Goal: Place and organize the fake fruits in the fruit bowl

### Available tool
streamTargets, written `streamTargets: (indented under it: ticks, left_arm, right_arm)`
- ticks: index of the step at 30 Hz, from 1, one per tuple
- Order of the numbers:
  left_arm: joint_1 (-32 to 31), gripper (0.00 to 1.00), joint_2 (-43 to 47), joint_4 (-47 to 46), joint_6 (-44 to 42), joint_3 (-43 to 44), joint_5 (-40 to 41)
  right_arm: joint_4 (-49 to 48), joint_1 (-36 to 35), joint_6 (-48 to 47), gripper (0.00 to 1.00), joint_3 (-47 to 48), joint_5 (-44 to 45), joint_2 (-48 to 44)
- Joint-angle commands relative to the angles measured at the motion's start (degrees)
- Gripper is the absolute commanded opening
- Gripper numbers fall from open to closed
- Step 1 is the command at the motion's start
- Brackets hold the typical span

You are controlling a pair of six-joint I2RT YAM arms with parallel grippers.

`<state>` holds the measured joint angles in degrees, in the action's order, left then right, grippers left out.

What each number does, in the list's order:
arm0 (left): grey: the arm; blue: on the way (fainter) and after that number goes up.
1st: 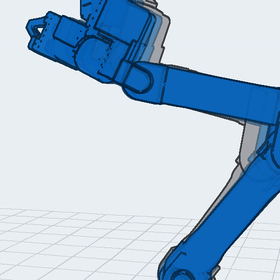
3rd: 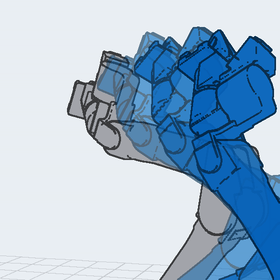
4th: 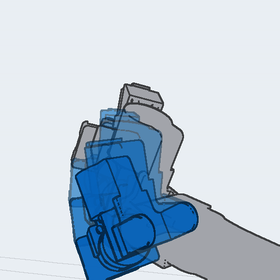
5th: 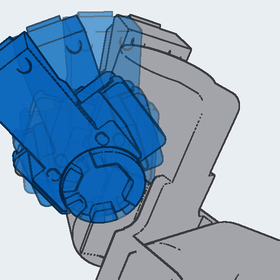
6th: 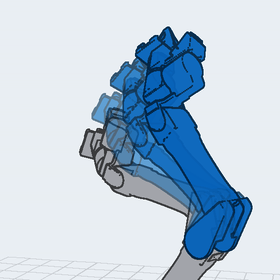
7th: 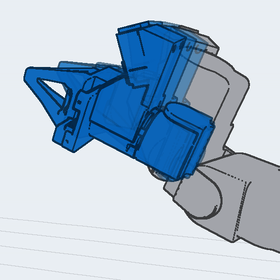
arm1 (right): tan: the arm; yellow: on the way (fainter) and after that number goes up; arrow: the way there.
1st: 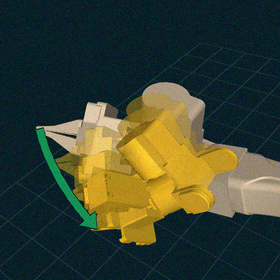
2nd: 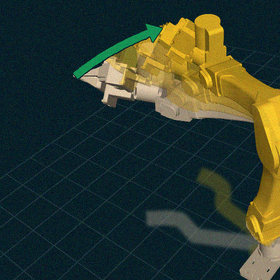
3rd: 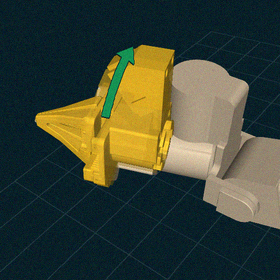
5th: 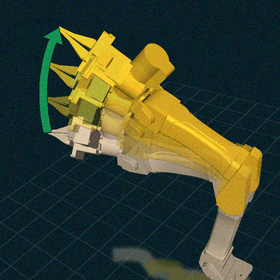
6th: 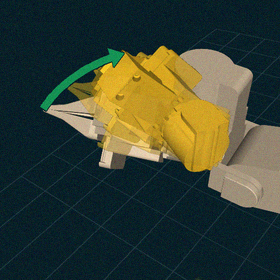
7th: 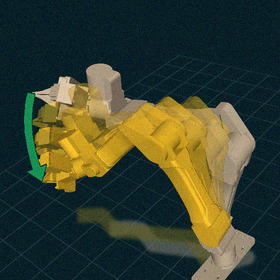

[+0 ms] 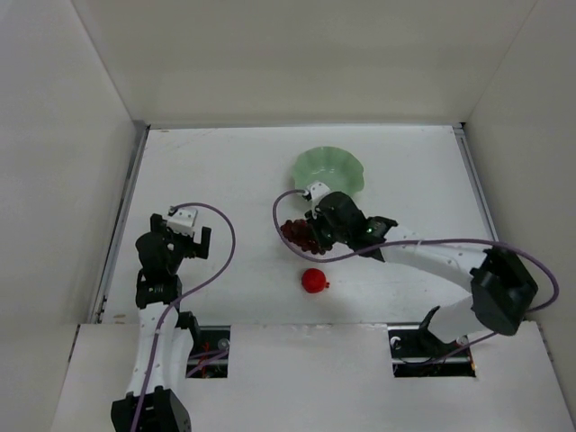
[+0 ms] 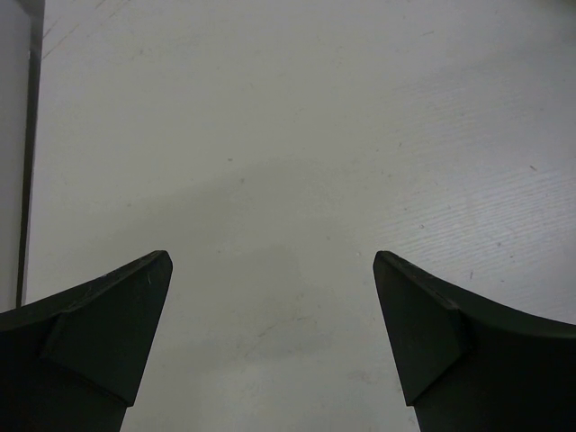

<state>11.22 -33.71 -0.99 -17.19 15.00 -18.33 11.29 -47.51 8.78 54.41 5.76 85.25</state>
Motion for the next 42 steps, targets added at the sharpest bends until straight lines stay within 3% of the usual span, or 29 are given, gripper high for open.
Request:
streamTargets:
  ticks: [1, 6, 14, 17, 19, 20, 21, 22, 26, 30, 35, 42]
  left_arm:
    - [0.2, 1.00, -0.5, -1.6, -0.3, 0.8, -1.3]
    - [-0.3, 1.00, -0.9, -1.9, -0.5, 0.7, -1.5]
    - [-0.5, 1.00, -0.3, -1.6, -0.5, 0.7, -1.5]
    - [0.4, 1.00, 0.9, -1.4, -0.3, 0.6, -1.5]
    - [0.9, 1.00, 1.5, -1.4, -0.1, 0.5, -1.6]
    - [1.1, 1.00, 1.7, -1.4, -0.1, 0.5, -1.7]
    - [1.3, 1.00, 1.7, -1.3, -0.1, 0.5, -2.0]
    - [1.4, 1.00, 1.7, -1.3, -0.1, 0.5, -2.1]
    - [1.4, 1.00, 0.8, -1.3, -0.1, 0.6, -2.4]
    - [1.1, 1.00, 0.1, -1.6, -0.2, 0.6, -2.4]
    - [0.5, 1.00, -0.2, -1.8, -0.6, 0.4, -2.4]
    - [-1.1, 1.00, -2.1, -2.4, -1.4, 0.1, -2.4]
  right_arm:
    - [-2.7, -1.5, -1.1, 0.00, 5.2, -1.0, -7.5]
    - [-7.1, 5.0, 3.2, 0.00, 10.8, 2.4, -9.8]
    - [-7.0, 13.1, 0.2, 0.00, 23.4, 10.5, 10.4]
    - [-7.5, 15.1, 1.8, 0.07, 25.8, 10.8, 14.5]
    - [-7.2, 15.8, 2.2, 0.35, 27.1, 10.7, 15.4]
    - [-7.1, 15.9, 2.3, 0.57, 27.4, 10.7, 15.0]
    - [-7.2, 15.7, 2.3, 0.97, 27.2, 10.6, 13.9]
    - [-7.7, 15.6, 2.1, 1.00, 26.6, 10.4, 12.1]
    - [-10.1, 11.3, 0.8, 1.00, 21.5, 10.3, 2.1]
    - [-6.1, 2.1, -1.6, 1.00, 13.2, 6.4, -7.1]
    - [8.1, -8.6, 2.0, 1.00, 3.4, 1.2, -9.9]
    - [8.6, -15.0, 11.9, 1.00, -5.0, -1.1, -12.0]
